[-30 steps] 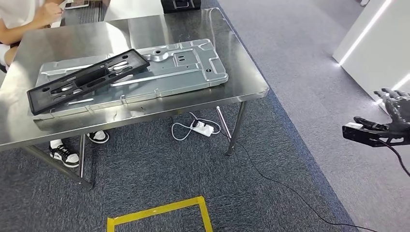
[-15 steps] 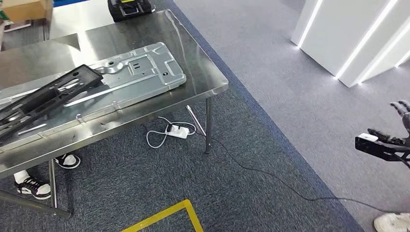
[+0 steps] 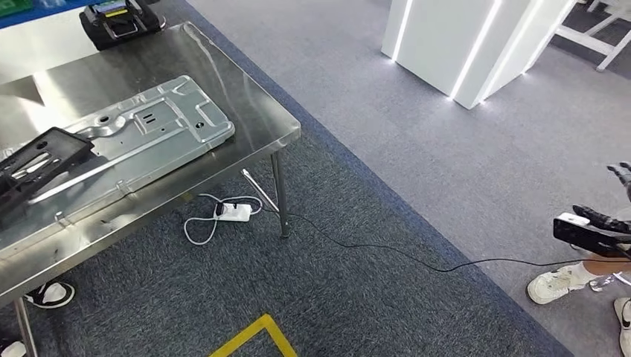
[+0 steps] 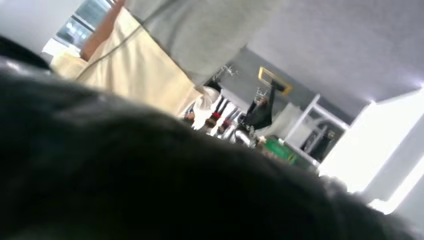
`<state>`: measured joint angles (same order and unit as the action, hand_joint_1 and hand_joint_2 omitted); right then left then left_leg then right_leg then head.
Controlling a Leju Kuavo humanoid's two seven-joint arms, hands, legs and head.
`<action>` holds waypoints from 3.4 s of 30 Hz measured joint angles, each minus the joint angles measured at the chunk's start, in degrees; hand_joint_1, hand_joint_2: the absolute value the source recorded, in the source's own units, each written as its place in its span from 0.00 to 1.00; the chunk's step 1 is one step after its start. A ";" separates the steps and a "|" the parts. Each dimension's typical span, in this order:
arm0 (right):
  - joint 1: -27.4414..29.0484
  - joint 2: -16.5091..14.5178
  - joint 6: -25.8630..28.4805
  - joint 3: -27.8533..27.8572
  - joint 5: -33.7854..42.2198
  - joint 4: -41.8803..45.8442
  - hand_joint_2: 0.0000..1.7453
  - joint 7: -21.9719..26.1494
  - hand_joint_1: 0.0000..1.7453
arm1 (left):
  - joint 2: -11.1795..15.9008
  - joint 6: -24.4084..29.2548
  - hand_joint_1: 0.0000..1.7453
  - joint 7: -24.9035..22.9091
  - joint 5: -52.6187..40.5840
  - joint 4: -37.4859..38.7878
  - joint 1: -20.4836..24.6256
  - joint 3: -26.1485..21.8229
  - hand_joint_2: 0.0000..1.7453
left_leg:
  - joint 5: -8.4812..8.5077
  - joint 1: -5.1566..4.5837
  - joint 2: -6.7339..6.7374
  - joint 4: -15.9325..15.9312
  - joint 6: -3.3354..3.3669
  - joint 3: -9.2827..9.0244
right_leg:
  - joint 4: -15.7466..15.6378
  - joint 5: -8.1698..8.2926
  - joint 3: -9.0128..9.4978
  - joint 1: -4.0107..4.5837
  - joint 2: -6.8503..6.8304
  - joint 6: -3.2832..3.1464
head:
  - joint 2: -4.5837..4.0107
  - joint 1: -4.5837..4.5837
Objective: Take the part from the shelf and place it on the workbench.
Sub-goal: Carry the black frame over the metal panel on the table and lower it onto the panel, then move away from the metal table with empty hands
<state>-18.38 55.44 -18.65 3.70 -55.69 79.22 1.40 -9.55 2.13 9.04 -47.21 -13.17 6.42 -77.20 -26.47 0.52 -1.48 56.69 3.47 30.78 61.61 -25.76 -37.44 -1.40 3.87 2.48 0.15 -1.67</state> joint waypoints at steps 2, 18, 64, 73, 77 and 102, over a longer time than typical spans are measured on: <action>0.34 0.12 -0.56 1.25 -0.02 0.05 0.00 0.32 0.00 | 0.02 -0.14 0.00 0.29 0.28 -0.01 -0.21 0.00 0.00 | -0.10 -0.09 1.73 -0.17 0.20 -0.17 | 6.50 -3.21 -3.21 -0.20 -3.05 0.62 | 0.00 0.05; -1.44 0.35 -1.17 4.27 -3.00 -1.83 0.00 2.84 0.00 | -0.02 0.92 0.00 0.18 1.88 -0.05 0.03 -0.04 0.00 | -10.26 0.00 2.22 15.29 -2.98 5.08 | -2.86 1.70 1.57 -0.21 -2.88 -2.03 | 0.00 -0.13; 9.75 -4.98 1.45 14.10 -3.13 1.38 0.00 1.38 0.00 | -0.05 0.51 0.00 0.93 1.42 -0.14 -0.12 0.09 0.00 | -0.47 -0.75 2.40 -0.38 0.47 -0.54 | 6.29 -2.96 -3.26 -0.04 -2.77 0.45 | -0.01 -0.05; 16.54 -6.44 0.75 20.12 -2.88 5.35 0.00 1.93 0.00 | -0.02 0.34 0.00 1.19 1.20 -0.17 -0.13 0.20 0.00 | -3.06 -1.10 8.91 0.99 -1.52 -1.42 | -2.10 1.01 2.15 -0.23 -7.79 0.16 | 0.00 -0.10; 17.65 -6.46 0.60 22.09 -2.85 6.51 0.00 2.06 0.00 | -0.13 0.34 0.00 1.06 1.21 -0.17 0.09 0.22 0.00 | -5.80 -0.54 6.79 3.90 -2.69 -1.32 | -2.51 1.16 2.31 -0.39 -4.52 -1.52 | -0.01 -0.15; 20.89 -9.28 0.08 26.10 -3.38 7.23 0.00 3.06 0.00 | -0.27 0.20 0.00 0.96 1.22 -0.27 -0.35 0.22 0.00 | -1.74 -1.19 7.71 0.90 -0.61 -0.40 | -1.98 0.29 3.09 -0.08 -7.86 0.06 | 0.01 -0.08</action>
<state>2.51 46.16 -18.58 29.79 -59.06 86.45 4.46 -9.82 2.32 10.00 -45.99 -13.44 6.07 -76.97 -28.20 -0.68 6.23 57.59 2.86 30.38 59.64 -25.47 -34.35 -1.48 -3.99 2.54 0.15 -1.75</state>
